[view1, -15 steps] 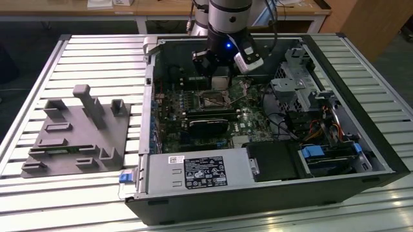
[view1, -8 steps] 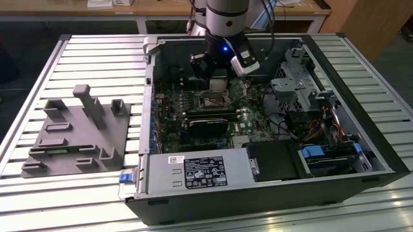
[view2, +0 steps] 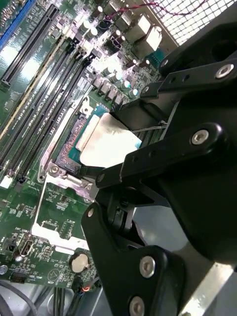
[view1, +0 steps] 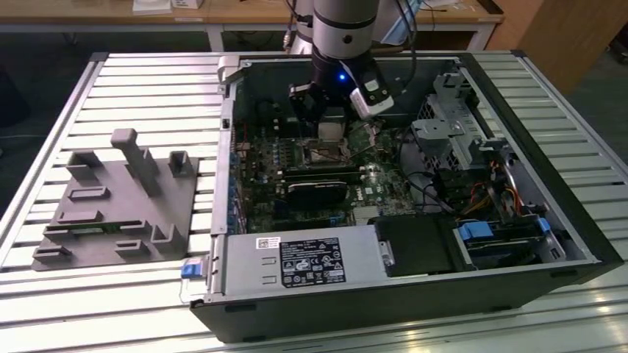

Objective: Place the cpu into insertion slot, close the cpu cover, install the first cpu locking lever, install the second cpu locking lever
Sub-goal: 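Place the cpu into insertion slot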

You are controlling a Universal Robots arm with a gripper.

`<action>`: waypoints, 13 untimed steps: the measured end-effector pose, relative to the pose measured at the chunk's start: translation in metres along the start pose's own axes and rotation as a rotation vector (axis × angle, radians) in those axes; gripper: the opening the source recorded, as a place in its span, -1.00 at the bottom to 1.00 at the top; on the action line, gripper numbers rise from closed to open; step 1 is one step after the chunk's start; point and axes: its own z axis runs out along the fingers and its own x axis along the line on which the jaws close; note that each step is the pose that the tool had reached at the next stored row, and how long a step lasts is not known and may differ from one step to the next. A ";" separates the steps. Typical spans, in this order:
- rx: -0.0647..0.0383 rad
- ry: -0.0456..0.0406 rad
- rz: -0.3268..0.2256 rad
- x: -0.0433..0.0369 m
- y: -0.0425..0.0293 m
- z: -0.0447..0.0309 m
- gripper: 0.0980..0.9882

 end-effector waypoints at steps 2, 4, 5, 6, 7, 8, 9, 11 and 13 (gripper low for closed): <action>0.000 -0.0021 0.023 0.0000 0.0000 0.0003 0.00; 0.001 -0.0049 0.055 0.0000 -0.0001 0.0006 0.00; 0.001 -0.0064 0.071 0.0000 -0.0001 0.0007 0.00; 0.002 -0.0128 0.143 0.0000 -0.0001 0.0013 0.00; 0.003 -0.0142 0.158 0.0000 -0.0001 0.0014 0.00; 0.003 -0.0155 0.172 0.0000 -0.0001 0.0015 0.00; 0.003 -0.0168 0.188 0.0000 -0.0002 0.0016 0.00; 0.003 -0.0194 0.216 0.0000 -0.0002 0.0018 0.00; 0.004 -0.0219 0.244 0.0000 -0.0002 0.0021 0.00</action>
